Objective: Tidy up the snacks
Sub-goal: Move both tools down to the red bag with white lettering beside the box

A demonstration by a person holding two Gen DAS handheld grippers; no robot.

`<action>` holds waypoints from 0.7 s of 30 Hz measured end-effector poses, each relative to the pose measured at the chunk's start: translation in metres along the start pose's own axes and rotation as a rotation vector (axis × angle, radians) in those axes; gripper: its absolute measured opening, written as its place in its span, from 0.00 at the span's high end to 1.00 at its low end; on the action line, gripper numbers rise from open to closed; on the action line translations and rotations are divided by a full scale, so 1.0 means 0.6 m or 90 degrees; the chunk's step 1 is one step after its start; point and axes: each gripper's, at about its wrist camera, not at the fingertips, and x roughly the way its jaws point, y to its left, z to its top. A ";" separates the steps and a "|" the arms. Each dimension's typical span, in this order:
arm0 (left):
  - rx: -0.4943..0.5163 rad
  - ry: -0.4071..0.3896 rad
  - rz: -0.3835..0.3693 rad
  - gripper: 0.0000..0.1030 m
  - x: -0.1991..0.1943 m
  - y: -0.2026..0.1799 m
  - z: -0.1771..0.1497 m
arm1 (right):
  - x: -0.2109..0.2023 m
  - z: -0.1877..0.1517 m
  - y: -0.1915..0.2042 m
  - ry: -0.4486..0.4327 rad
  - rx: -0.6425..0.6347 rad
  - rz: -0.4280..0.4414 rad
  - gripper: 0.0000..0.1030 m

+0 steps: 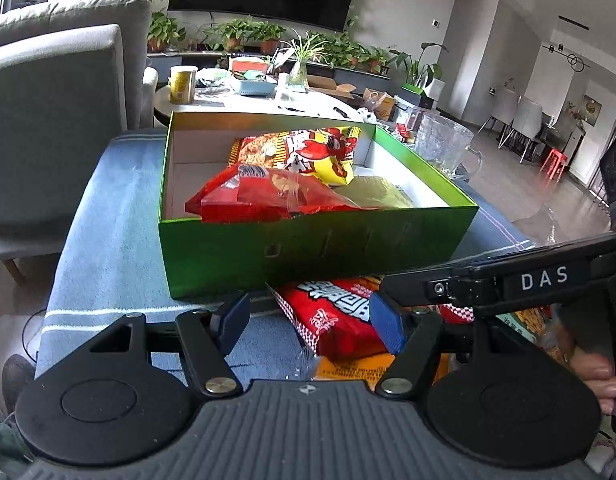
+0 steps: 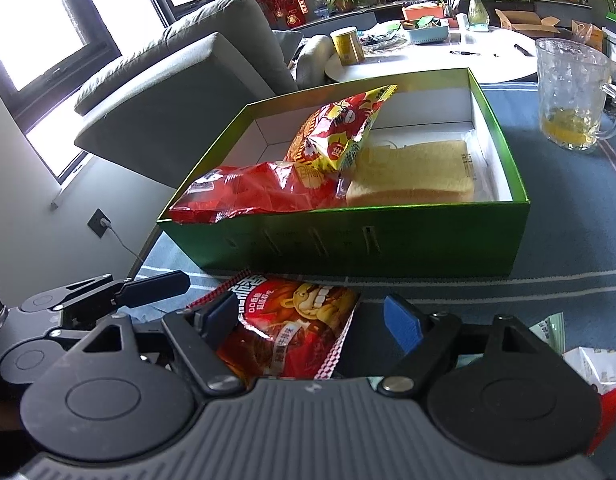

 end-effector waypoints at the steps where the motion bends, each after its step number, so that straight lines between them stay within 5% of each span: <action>1: -0.001 0.001 -0.005 0.39 0.000 0.001 0.000 | 0.001 -0.001 -0.001 0.003 0.001 0.001 0.30; 21: -0.009 0.014 -0.031 0.43 0.011 0.005 -0.002 | 0.015 0.007 -0.002 0.013 0.006 0.013 0.33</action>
